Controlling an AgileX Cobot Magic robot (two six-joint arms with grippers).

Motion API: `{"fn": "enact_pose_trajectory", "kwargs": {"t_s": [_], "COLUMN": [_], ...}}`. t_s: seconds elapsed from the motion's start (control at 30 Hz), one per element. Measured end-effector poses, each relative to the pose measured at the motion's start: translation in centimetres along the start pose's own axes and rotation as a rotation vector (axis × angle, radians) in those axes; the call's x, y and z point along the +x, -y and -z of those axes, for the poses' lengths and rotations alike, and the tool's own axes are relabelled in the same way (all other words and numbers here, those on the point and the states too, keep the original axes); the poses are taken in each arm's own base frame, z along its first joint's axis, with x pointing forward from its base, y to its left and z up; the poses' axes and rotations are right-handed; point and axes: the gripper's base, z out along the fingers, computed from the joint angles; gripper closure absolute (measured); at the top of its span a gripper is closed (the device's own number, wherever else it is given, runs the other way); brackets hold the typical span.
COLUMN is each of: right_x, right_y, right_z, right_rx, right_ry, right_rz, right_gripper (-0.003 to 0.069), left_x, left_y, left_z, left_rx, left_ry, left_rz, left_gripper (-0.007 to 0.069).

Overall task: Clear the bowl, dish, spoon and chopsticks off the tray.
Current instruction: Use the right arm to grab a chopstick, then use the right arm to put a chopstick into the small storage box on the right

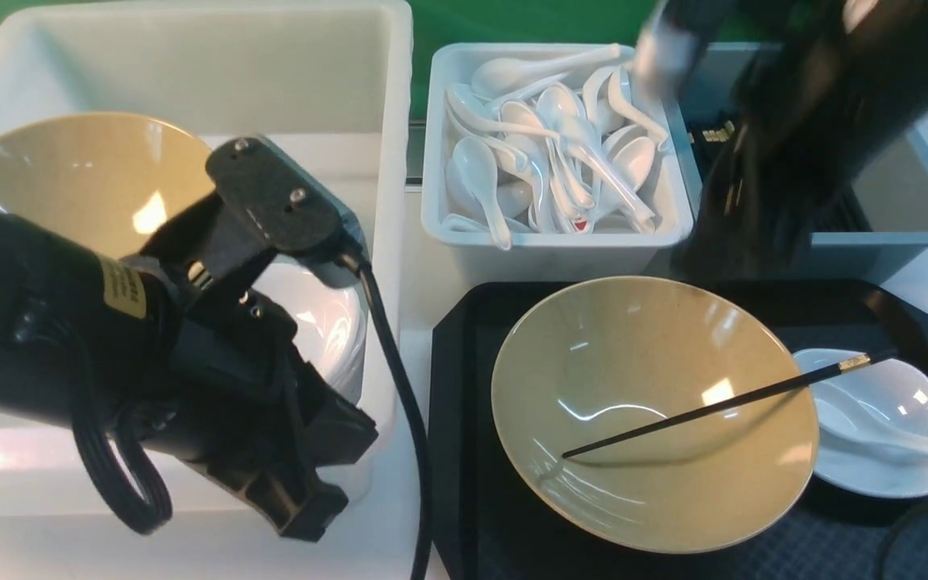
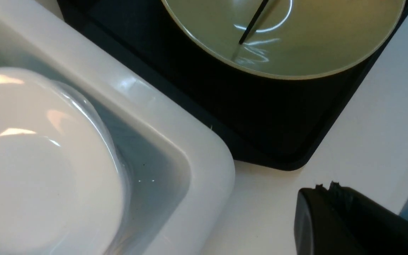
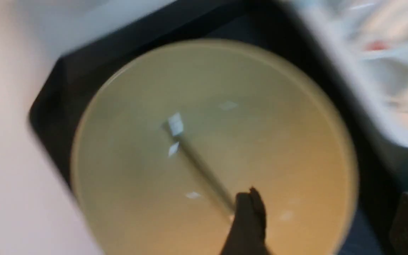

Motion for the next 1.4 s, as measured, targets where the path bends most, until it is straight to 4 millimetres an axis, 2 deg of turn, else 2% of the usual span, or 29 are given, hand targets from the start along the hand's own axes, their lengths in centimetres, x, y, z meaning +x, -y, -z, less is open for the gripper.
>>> {"fn": "enact_pose_trajectory", "kwargs": {"t_s": [0.07,0.13,0.3,0.47,0.53,0.6,0.67,0.8,0.87,1.13,1.2,1.3,1.4], "right_x": [0.7,1.1,1.5,1.7,1.7,1.9,2.1,2.3,2.1,0.1,-0.8,-1.9,-1.8], "right_y": [-1.3,-1.6,-1.0,-0.5,-0.4,-0.3,-0.1,0.2,0.5,1.9,2.9,5.0,8.2], "right_z": [-3.0,-4.5,-8.3,-11.4,-12.0,-13.0,-13.7,-13.8,-13.5,-11.6,-10.1,-6.8,-3.1], "right_rx": [-0.078,-0.113,-0.146,-0.18,-0.191,-0.205,-0.201,-0.176,-0.154,-0.054,0.024,0.134,0.254], "right_ry": [-0.082,-0.12,-0.226,-0.293,-0.306,-0.328,-0.356,-0.386,-0.387,-0.332,-0.303,-0.216,-0.107], "right_rz": [0.132,0.177,0.227,0.232,0.231,0.236,0.254,0.279,0.28,0.237,0.189,0.058,-0.131], "right_gripper": [0.0146,0.0155,0.0192,0.0228,0.0242,0.0277,0.0351,0.0487,0.0579,0.0584,0.0584,0.0584,0.0584], "left_x": [0.4,0.6,0.7,0.7,0.7,0.7,0.7,0.7,0.7,0.7,0.7,0.7,0.7], "left_y": [0.0,0.0,0.0,0.0,0.1,0.1,0.1,0.1,0.1,0.1,0.1,0.1,0.1], "left_z": [-0.4,-0.5,-0.5,-0.6,-0.6,-0.6,-0.6,-0.6,-0.6,-0.6,-0.6,-0.6,-0.6], "left_rx": [0.005,0.008,0.011,0.013,0.014,0.014,0.015,0.016,0.017,0.017,0.017,0.018,0.018], "left_ry": [-0.019,-0.027,-0.034,-0.037,-0.038,-0.038,-0.038,-0.039,-0.037,-0.037,-0.037,-0.038,-0.04], "left_rz": [-0.008,-0.01,-0.018,-0.023,-0.023,-0.027,-0.027,-0.03,-0.03,-0.045,-0.046,-0.043,-0.025], "left_gripper": [0.0633,0.0633,0.0633,0.0633,0.0633,0.0633,0.0633,0.0633,0.0633,0.0633,0.0633,0.0633,0.0633]}}
